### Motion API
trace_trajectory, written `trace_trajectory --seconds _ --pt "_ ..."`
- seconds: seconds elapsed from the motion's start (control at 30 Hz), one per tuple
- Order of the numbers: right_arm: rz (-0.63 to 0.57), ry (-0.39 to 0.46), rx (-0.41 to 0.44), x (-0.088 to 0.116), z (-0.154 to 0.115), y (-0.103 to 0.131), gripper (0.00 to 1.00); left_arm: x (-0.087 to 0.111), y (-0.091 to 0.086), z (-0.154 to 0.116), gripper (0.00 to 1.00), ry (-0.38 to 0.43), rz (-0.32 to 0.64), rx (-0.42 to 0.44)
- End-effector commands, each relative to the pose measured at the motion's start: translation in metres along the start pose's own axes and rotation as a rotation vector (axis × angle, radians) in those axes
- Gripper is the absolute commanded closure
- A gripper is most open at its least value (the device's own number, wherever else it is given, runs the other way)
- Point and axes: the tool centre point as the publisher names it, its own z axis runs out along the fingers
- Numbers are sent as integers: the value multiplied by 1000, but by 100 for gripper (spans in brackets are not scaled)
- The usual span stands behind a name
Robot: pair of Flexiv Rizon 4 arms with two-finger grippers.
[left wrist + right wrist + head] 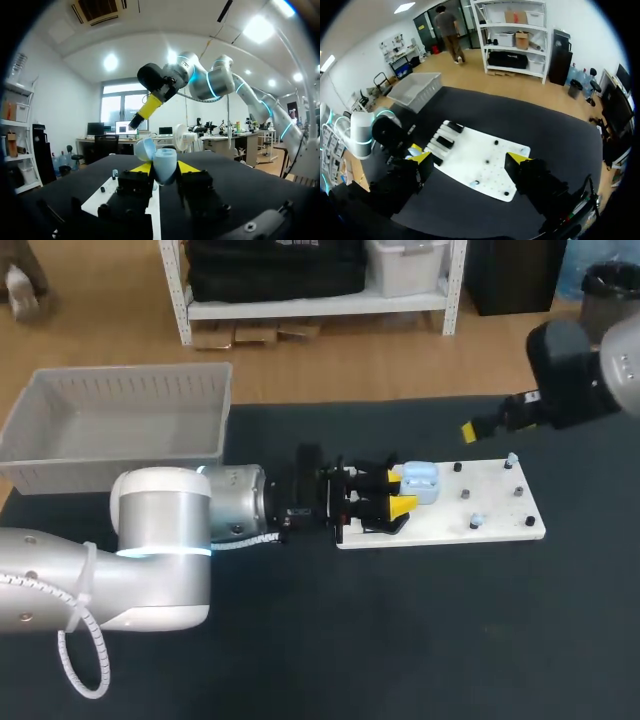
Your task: Pick up each earbud case from the left stands, insert the matching earbuds, close the lid, and place the case in the box.
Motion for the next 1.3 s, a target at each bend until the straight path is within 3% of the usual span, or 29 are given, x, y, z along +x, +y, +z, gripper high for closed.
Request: trace_trajectory --seconds 0.03,0.3,0.93,1.23,1.3 --pt "-1 20 135 1 4 -15 0 3 -2 -3 100 -8 -1 -4" --pt "-99 128 260 14 28 -49 0 4 -2 -4 100 -10 -2 -10" --pt "-86 341 339 20 85 -96 2 4 -2 -4 100 -10 -2 -10" --pt "-63 385 362 27 95 -117 18 4 -2 -4 100 -10 -2 -10" --pt "-61 392 365 28 95 -120 29 4 -2 -4 100 -10 -2 -10"
